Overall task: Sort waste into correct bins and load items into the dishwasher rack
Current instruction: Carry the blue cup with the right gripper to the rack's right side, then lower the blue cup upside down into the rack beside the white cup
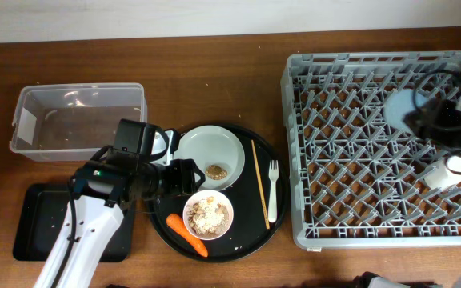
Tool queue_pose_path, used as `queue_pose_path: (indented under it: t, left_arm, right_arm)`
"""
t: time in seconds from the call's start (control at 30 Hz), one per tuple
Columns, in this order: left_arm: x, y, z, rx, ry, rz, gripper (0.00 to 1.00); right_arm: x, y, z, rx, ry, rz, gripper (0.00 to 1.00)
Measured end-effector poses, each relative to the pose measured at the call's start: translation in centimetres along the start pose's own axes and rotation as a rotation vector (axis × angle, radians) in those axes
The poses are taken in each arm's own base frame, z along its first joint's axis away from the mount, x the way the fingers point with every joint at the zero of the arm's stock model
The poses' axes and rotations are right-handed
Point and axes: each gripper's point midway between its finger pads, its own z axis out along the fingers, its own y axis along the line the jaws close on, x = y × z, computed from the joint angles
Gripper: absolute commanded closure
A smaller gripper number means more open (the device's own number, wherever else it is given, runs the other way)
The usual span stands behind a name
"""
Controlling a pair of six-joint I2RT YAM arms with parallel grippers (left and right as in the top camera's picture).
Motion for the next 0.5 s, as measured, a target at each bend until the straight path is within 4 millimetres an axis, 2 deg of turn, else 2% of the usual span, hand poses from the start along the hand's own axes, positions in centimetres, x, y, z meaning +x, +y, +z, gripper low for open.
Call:
queue_pose_path:
  t: [0.13, 0.33, 0.5]
  left_arm:
    - [-0.1, 0.2, 0.0, -0.011, -0.004, 0.003, 0.28]
    - [-0.1, 0.2, 0.0, -0.013, -0.005, 0.003, 0.28]
    - [-0.1, 0.2, 0.0, -0.013, -0.005, 0.003, 0.28]
  right_arm:
    - [-0.6, -4.0, -0.4, 0.104, -0.02, 0.133, 0.55]
    - [-1.4, -9.5, 0.9, 0.26, -0.003, 0.285, 0.55]
    - [-2.3, -12.4, 1.6, 0.356, -0.019, 0.352, 0.55]
